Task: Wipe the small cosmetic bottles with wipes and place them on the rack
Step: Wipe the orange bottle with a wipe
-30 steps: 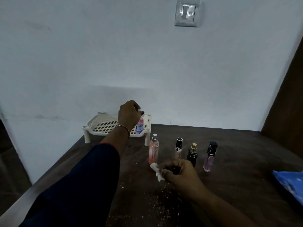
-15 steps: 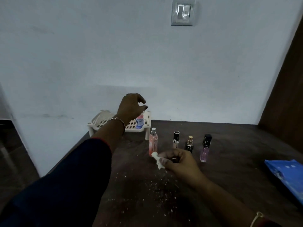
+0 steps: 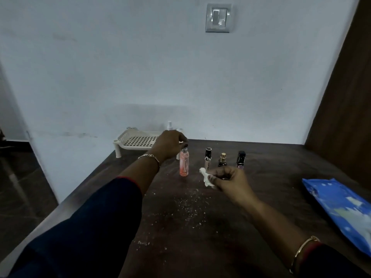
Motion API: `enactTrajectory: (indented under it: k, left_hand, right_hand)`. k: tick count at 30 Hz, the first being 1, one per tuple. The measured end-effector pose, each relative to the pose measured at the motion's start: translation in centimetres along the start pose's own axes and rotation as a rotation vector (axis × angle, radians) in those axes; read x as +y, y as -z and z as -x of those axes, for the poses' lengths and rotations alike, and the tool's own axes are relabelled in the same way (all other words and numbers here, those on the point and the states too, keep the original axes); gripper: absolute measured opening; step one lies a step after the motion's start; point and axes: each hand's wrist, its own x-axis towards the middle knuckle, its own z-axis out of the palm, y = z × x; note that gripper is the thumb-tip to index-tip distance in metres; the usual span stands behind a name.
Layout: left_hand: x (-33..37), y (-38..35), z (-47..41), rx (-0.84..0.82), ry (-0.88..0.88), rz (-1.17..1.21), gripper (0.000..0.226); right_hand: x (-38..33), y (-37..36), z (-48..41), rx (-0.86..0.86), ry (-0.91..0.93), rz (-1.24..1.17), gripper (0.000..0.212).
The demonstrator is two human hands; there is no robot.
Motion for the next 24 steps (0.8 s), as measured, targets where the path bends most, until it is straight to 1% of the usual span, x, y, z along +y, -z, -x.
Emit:
enactTrajectory:
  k: [9, 13, 15, 18, 21, 24]
  left_hand:
    - [0.2, -1.8, -0.1, 0.006, 0.057, -0.030, 0.018]
    - [-0.1, -1.9, 0.6, 0.072, 0.083, 0.023, 0.018]
    - [0.0, -1.6, 1.2, 0.079, 0.072, 0.067, 0.018]
    - [1.3, -0.7, 2.8, 0.025, 0.013, 0.175, 0.018]
    - [3.5, -0.1, 5.2, -0.077, -0.033, 0.414, 0.018]
    - [5.7, -1.0, 7.5, -0.107, -0.060, 0.597, 0.019]
  right_hand:
    - [0.9, 2.6, 0.7, 0.063, 0.015, 0.005, 0.009]
    - [0.8, 3.4, 0.9, 0.082, 0.048, 0.050, 0.008]
    - [0.9, 3.9, 1.1, 0.099, 0.055, 0.086, 0.009]
    - [0.7, 4.4, 1.8, 0.131, 0.062, 0.085, 0.011]
    - [0.5, 5.0, 2.7, 0.209, 0.067, 0.040, 0.018]
    - [0.6, 5.5, 3.8, 0.296, 0.101, 0.002, 0.027]
